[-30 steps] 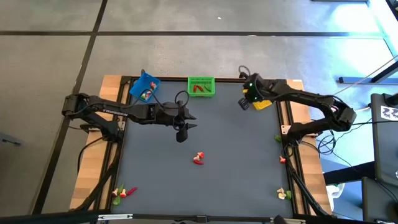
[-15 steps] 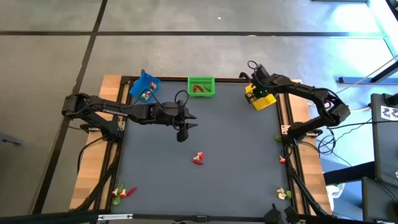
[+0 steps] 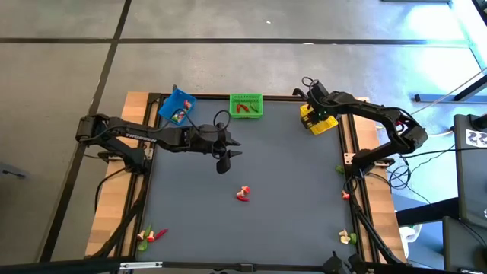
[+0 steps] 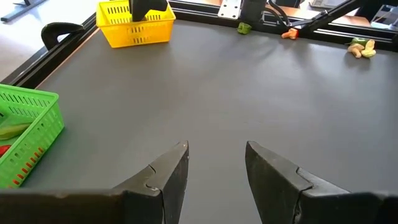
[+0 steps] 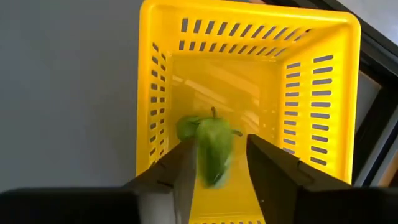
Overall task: Sort produce into baskets
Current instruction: Put the green chili pepper into the yellow bin, then put the red mushroom into the blue bin
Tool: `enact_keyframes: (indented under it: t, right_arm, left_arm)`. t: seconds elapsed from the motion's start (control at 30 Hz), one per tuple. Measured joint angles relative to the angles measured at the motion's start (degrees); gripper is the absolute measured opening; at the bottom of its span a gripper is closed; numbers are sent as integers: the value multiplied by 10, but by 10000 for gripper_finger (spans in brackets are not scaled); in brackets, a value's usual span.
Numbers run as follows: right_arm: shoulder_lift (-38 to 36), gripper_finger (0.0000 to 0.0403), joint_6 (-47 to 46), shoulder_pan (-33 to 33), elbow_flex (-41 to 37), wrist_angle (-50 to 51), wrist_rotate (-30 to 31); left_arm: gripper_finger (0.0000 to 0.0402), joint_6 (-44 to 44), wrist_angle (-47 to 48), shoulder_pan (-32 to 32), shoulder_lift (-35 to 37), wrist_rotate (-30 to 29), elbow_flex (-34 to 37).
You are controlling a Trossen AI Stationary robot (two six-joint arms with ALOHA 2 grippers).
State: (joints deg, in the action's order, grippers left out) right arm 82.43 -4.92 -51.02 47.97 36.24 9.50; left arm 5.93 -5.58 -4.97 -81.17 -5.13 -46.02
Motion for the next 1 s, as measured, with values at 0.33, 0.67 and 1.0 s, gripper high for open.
enact_keyframes:
  t: [0.33, 0.67, 1.0]
  right_arm:
    - [-50, 162, 8, 89, 32, 6, -5]
    - [-68, 164, -28, 252, 38, -117, -100]
    - [-27, 237, -24, 417, 38, -248, -174]
  left_arm:
    - [155, 0, 4, 0, 0, 0, 0]
    - [155, 1, 3, 0, 0, 0, 0]
    - [155, 1, 4, 14, 0, 0, 0]
